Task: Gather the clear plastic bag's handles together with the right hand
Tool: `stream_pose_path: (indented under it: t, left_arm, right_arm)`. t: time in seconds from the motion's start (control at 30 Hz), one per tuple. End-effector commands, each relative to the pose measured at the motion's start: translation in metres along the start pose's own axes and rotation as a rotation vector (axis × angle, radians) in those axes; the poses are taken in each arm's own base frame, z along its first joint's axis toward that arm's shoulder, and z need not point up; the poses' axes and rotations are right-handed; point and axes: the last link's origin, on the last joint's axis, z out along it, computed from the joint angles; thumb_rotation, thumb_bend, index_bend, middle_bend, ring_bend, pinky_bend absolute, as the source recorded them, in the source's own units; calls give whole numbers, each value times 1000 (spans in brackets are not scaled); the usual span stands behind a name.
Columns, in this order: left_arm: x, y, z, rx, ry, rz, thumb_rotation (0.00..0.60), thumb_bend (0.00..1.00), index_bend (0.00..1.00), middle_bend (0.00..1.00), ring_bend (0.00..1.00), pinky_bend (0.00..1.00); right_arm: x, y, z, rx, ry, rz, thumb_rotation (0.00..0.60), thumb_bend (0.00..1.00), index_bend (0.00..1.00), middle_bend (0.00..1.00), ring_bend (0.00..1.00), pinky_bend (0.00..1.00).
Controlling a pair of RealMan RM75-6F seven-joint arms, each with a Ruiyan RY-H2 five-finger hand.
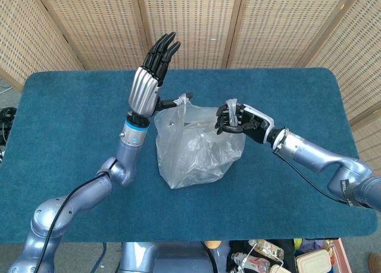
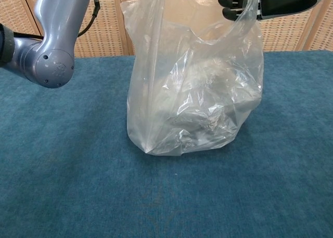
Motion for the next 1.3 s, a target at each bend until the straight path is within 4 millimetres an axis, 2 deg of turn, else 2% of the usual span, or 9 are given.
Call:
stream_pose_path:
  t: [0.03, 0.43, 0.67, 1.3]
  left_arm:
    - [1, 2, 3, -12, -11, 13, 600, 77, 0, 0, 19, 126]
    - [-1, 1, 4, 10, -34, 28, 600, 79, 0, 0, 26, 129]
    - [-8, 7, 4, 15, -42, 18, 600, 78, 0, 0, 28, 129]
    - [-28, 22, 17, 35, -65, 4, 600, 80, 0, 0, 33, 136]
  right_arm:
    - [-4, 0, 2, 8, 0, 8, 600, 32, 426, 561, 408, 421]
    - [-16, -5, 4, 53, -51, 82, 600, 42, 408, 534, 396, 421]
    - [-19, -8, 8, 71, -56, 102, 600, 49, 337, 426, 308, 421]
    - [-35, 2, 17, 51, -108, 121, 600, 54, 329, 415, 284, 414]
